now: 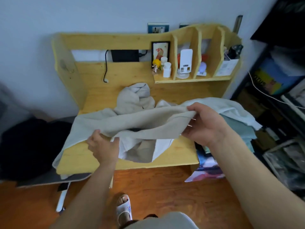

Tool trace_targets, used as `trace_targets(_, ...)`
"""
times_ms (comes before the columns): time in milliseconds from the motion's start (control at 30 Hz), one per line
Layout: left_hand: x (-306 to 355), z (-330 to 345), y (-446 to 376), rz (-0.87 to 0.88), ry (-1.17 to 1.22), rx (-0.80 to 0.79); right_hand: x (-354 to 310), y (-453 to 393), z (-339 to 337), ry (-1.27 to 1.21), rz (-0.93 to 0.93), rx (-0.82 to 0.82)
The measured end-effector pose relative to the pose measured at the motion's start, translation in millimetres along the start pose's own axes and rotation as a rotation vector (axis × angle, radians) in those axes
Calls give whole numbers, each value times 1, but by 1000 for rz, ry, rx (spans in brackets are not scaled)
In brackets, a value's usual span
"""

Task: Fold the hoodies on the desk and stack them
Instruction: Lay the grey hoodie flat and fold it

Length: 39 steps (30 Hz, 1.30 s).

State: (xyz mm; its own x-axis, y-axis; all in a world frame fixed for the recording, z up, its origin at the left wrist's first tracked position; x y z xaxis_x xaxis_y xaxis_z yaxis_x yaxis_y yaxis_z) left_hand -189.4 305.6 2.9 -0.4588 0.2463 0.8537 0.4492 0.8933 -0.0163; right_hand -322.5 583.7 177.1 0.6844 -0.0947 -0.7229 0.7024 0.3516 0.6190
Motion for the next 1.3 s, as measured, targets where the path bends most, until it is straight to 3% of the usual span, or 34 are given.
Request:
trace_targets(67, -8, -3, 6, -143, -82, -257, 4, -4, -10, 5, 11, -21)
trace_targets(100, -8, -4, 17, -192, -74, -302, 6, -9, -16, 24, 3, -3)
trace_targets(233, 12, -35, 74, -187, 206, -144, 24, -26, -56, 29, -114, 169)
trace_targets(300, 24, -61, 106, -142, 265, -171, 55, -28, -74, 56, -199, 137)
trace_targets(400, 37, -93, 152, -96, 206, -276, 134, -23, -80, 442, -202, 61)
trace_targets(533, 30, -104, 178, -32, 140, -277, 230, -42, -77, 1021, -60, 69)
trace_targets(633, 17, -108, 182, -126, 127, -208, 266, -51, -83, 1300, -99, 39)
trace_targets(767, 21, -123, 189, -273, 366, -175, 294, -51, -95, 1518, -51, 14)
trace_targets(900, 30, -127, 194, -367, 453, -135, 298, -44, -87, 1360, -132, 105)
trace_targets(1000, 28, -122, 196, -456, 495, -92, 291, -44, -65, 1300, -309, 151)
trace_targets(1133, 21, -120, 193, -426, 487, -74, 260, -58, -60, 1078, -350, 308)
trace_targets(1300, 15, -122, 188, -386, 500, -61, 233, -75, -72, 1371, -523, 238)
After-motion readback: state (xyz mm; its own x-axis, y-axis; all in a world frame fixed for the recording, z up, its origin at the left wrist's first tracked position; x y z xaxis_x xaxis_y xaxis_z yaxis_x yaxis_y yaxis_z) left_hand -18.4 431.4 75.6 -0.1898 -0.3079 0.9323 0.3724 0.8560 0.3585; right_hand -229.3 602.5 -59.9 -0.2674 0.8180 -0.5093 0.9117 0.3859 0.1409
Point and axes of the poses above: each hand's wrist, its own y-axis away from the middle knuckle, its own z-axis out of the palm, x = y × z, the point moved 3 cm from there along -y, towards the middle knuckle, and after that the axes turned 13 degrees about y, right-handed, at the moved point
